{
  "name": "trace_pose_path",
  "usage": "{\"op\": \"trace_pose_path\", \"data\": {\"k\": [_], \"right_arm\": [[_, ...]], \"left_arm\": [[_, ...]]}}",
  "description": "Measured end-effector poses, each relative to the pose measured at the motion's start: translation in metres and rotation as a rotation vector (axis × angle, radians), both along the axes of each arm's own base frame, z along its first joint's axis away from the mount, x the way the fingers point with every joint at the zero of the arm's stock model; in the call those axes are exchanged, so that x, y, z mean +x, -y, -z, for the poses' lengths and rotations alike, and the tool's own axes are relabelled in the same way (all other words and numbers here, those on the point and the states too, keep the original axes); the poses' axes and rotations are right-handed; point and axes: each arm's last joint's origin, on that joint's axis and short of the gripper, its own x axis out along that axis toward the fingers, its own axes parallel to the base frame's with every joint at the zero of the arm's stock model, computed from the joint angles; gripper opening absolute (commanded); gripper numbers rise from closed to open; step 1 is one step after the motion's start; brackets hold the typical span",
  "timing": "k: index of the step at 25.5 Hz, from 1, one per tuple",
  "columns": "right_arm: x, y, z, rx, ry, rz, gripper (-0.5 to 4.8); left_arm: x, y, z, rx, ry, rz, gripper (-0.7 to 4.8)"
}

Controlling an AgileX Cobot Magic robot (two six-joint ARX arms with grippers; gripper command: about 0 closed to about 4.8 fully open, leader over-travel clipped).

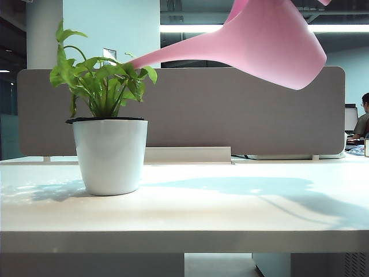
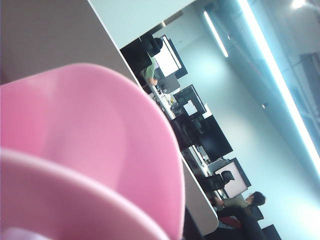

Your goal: Pick up the watering can from the table, water the potted plant, and put the can back.

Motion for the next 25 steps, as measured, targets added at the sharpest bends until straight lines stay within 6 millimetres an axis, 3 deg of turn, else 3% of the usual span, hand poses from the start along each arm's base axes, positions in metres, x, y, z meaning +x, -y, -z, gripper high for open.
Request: {"op": "trace_pose_path", "data": {"k": [25], "right_arm": [[-0.0009,-0.0021,-0.002,-0.081,0.036,0.005,-0.06]], "left_arm": [[0.0,0.0,0.0,0.0,0.0,0.0,0.03]]}}
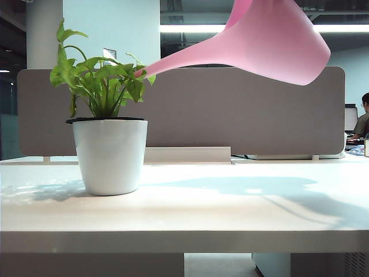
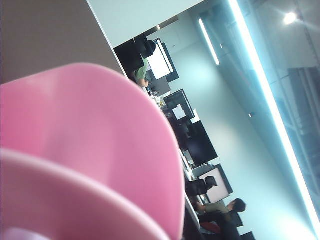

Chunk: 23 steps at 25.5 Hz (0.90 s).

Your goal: Pick up the watering can from the table, water the potted plant, and put the can back.

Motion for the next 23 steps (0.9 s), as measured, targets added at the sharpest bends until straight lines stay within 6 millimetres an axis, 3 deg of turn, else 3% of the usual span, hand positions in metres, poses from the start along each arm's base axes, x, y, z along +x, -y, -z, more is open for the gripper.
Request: {"op": "trace_pose_path", "data": {"k": [23], "right_arm": [[-0.0013,-0.0038,-0.0008,-0.06,0.02,-0.003,-0.06]], "left_arm": [[0.0,0.0,0.0,0.0,0.0,0.0,0.03]]}}
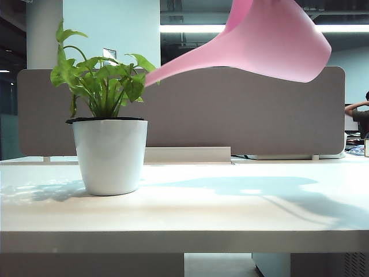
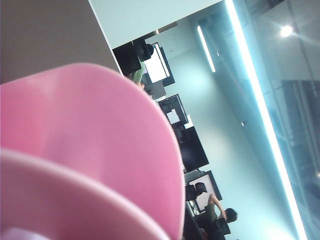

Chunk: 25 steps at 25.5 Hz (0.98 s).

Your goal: Pick up the watering can from the table, water the potted plant, and put the can back.

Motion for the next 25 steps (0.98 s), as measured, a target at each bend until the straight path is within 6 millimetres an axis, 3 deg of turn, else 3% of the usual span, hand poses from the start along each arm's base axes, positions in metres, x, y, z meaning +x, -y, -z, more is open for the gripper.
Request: {"op": "trace_pose_path", "data": {"k": [8,16,20,23,25], "right_arm": [[-0.003,-0.01,0.0,0.011,-0.004,-0.033,-0.06],[0.002,-0.006,0.004,0.267,-0.066,0.026,-0.06],[0.01,0.004,0.012,0.526,-0.147,0.035,-0.06],[0.014,0.009,0.024,0.679,-0.194,0.044,-0.06],[0.015,0.011,0.043,0.771,-0.229,0.023,-0.06]], "left_arm": [[0.0,0.0,0.0,0.0,0.0,0.0,0.03],[0.0,0.0,0.0,0.0,0.0,0.0,0.03],[0.0,0.0,0.0,0.0,0.001,0.0,0.03],[0.0,0.0,0.0,0.0,0.0,0.0,0.03],[0.0,0.0,0.0,0.0,0.0,0.0,0.03]]}}
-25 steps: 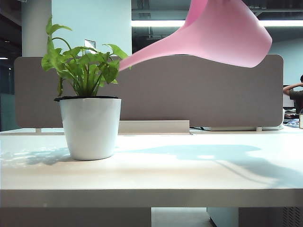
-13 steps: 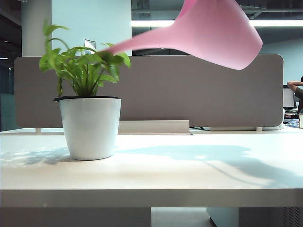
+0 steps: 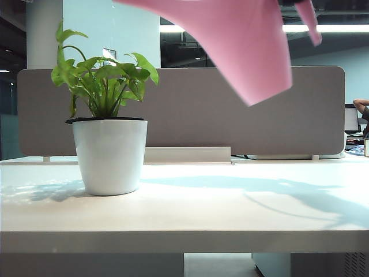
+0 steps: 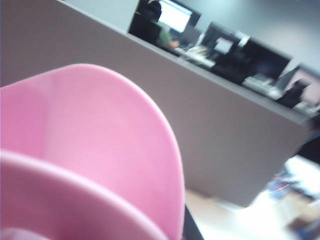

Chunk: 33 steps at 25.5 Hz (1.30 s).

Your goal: Pick up the watering can from the table, water the potted plant, and put the can back.

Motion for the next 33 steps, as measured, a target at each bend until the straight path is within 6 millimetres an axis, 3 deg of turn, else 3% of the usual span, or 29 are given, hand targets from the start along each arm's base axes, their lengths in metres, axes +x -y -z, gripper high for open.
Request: {"op": "trace_pose_path", "data": {"k": [2,4,7,10,16,23,24,25,26,33], "right_arm": [[0.001,0.0,0.049,0.109,-0.049,-0.035,-0.06],[0.001,-0.001,0.075,0.148,-0.079,-0.043,-0.06],[0.003,-0.001,0.146,0.272,-0.111,-0.043,-0.06],[0.007,-0.002,0.174,0.317,-0.107,-0.038,-0.06],[0.015,-0.005,0.191,0.38,-0.085,-0.049,0.09],[0.015,-0.005,0.19,0.393,-0.067,-0.054,2.76],[0.015,-0.005,0.187,0.398,-0.055,-0.057,3.27],[0.015,-0.006,0.186,0.399,-0.051,-0.062,4.3],[0.015,-0.006,0.185,0.403,-0.042,-0.073,4.79],[0.003,-0.01,0.181,0.395,-0.095,-0.08,4.79]], "left_arm": [[0.0,0.0,0.0,0.0,0.0,0.0,0.03],[0.0,0.0,0.0,0.0,0.0,0.0,0.03],[-0.001,0.0,-0.001,-0.002,0.004,0.0,0.03],[-0.003,-0.001,-0.002,-0.005,0.013,0.0,0.03],[-0.003,-0.001,-0.001,-0.004,0.011,0.0,0.03],[-0.003,-0.001,-0.001,-0.004,0.011,0.0,0.03],[-0.003,-0.001,-0.001,-0.004,0.011,0.0,0.03],[-0.003,-0.001,-0.001,-0.004,0.01,0.0,0.03],[-0.003,-0.001,-0.001,-0.004,0.011,0.0,0.03],[-0.003,-0.001,-0.001,-0.004,0.009,0.0,0.03]]}}
